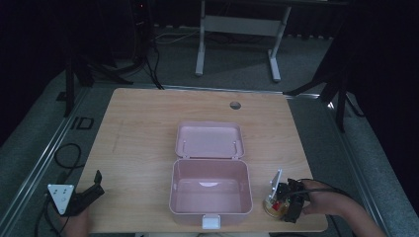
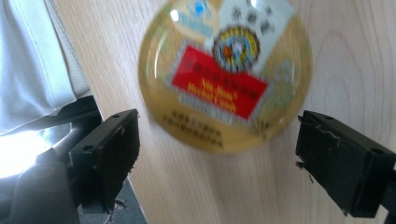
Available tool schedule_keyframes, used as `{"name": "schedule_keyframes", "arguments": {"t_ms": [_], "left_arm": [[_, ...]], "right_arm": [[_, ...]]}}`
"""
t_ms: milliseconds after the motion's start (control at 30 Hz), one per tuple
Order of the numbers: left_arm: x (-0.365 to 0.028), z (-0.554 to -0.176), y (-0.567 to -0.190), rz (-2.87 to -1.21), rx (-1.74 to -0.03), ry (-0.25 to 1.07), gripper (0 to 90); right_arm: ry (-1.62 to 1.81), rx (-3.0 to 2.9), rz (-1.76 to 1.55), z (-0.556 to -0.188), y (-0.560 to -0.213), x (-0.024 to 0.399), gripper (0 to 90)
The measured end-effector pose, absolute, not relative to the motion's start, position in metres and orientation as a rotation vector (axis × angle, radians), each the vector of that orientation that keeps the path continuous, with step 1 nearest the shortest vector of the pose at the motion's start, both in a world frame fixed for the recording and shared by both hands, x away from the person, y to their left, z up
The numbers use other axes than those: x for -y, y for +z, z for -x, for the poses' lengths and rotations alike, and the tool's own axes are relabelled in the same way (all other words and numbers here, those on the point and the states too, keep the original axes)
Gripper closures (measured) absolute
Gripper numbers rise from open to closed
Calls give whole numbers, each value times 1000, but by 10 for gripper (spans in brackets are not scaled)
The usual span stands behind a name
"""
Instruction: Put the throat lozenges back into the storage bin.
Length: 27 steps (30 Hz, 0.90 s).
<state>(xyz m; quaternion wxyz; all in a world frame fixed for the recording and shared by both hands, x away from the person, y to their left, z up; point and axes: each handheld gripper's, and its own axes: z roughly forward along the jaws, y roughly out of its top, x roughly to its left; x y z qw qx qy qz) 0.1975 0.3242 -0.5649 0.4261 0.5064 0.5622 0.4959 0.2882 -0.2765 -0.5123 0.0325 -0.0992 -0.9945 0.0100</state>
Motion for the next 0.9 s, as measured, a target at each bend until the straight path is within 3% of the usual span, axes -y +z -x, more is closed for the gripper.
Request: {"name": "schedule_keyframes", "arguments": {"t_ms": [533,900], "left_arm": [[-324,-198,-565,-1270,-1405,1235,3],[-325,-198,-565,-1271,-1404,1233,4]], "right_arm": [[100,3090,160,-290,-518,250,192],[166,3034,166,-289,-501,245,195]]}}
